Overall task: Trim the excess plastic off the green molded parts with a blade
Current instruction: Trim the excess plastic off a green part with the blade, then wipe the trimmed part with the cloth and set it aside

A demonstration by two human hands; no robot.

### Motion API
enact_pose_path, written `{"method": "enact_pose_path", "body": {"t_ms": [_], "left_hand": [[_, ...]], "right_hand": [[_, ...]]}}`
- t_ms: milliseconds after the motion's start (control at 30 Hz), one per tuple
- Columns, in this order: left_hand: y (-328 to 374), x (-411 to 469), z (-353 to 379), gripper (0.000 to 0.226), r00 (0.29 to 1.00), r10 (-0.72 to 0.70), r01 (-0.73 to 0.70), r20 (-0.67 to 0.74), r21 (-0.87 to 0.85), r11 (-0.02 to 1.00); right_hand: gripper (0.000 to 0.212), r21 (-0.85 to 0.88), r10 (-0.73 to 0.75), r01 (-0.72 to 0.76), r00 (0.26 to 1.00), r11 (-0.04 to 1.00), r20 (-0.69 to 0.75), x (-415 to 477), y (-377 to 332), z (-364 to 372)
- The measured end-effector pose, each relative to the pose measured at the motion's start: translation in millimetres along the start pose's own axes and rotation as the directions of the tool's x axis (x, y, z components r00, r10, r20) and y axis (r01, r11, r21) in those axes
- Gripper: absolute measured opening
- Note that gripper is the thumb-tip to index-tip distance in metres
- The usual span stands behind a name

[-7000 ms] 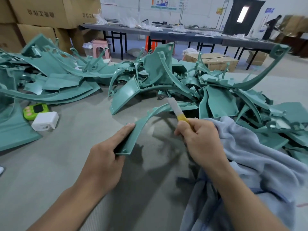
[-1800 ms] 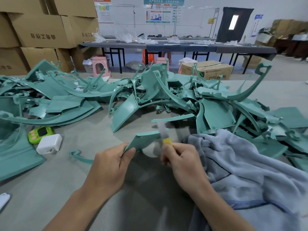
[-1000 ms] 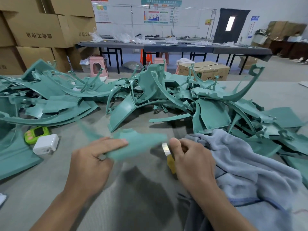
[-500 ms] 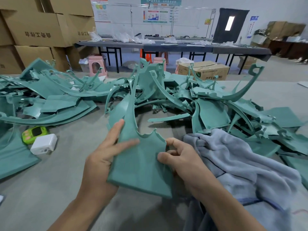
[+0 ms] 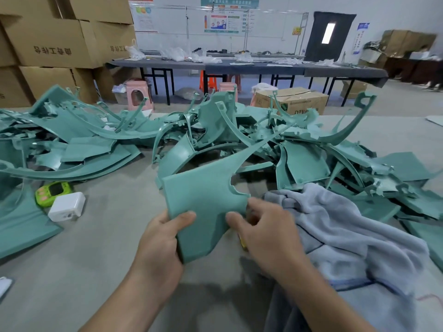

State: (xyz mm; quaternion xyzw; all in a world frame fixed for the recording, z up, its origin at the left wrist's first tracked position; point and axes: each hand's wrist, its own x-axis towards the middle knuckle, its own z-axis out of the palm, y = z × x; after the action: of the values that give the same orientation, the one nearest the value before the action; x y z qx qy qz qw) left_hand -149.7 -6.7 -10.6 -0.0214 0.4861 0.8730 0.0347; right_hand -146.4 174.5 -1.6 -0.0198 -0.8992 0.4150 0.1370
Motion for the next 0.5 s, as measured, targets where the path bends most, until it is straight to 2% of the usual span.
{"method": "enact_pose_path", "body": {"t_ms": [67,133,167,233,300,400,467,500], "left_hand": [[2.9,0.5,-1.5,0.029,0.991,0.104,-0.098,-0.08,0.078,0.992],[3.7,2.0,-2.5,0.032,0.962,0.22,-0.193,-0.161,0.168,0.967],[3.2,3.1,-3.7,0.032,0.948,0.252,-0.214,-0.193,0.195,0.957],[2.4,5.4,-4.8,0.031,0.932,0.275,-0.225,-0.235,0.217,0.95],[2.9,7.3,-4.8,0.033,0.926,0.285,-0.227,-0.248,0.239,0.944],[3.7,8.1,-4.2,0.034,0.921,0.304,-0.23,-0.243,0.292,0.928],[3.3,7.9,-3.8,0.034,0.914,0.329,-0.236,-0.238,0.347,0.908],[3.9,7.4,-5.3,0.033,0.908,0.343,-0.242,-0.24,0.365,0.899]], "right_hand": [[0.024,-0.248,-0.148,0.083,0.956,0.965,-0.253,4.8,1.6,-22.0],[0.018,-0.514,-0.235,0.029,0.91,0.858,-0.342,10.7,8.3,-42.6],[0.021,-0.636,-0.198,-0.052,0.928,0.77,-0.315,12.6,14.1,-49.9],[0.038,-0.787,0.017,-0.174,0.979,0.591,-0.204,14.1,26.0,-58.0],[0.041,-0.848,0.186,-0.167,0.979,0.503,-0.082,17.6,34.3,-59.9],[0.007,-0.785,0.137,-0.157,0.986,0.599,-0.093,25.1,30.4,-64.9],[0.012,-0.725,0.054,-0.111,0.993,0.68,-0.101,27.9,29.9,-70.2],[0.015,-0.639,0.003,-0.063,0.996,0.766,-0.094,27.9,28.8,-73.3]]}}
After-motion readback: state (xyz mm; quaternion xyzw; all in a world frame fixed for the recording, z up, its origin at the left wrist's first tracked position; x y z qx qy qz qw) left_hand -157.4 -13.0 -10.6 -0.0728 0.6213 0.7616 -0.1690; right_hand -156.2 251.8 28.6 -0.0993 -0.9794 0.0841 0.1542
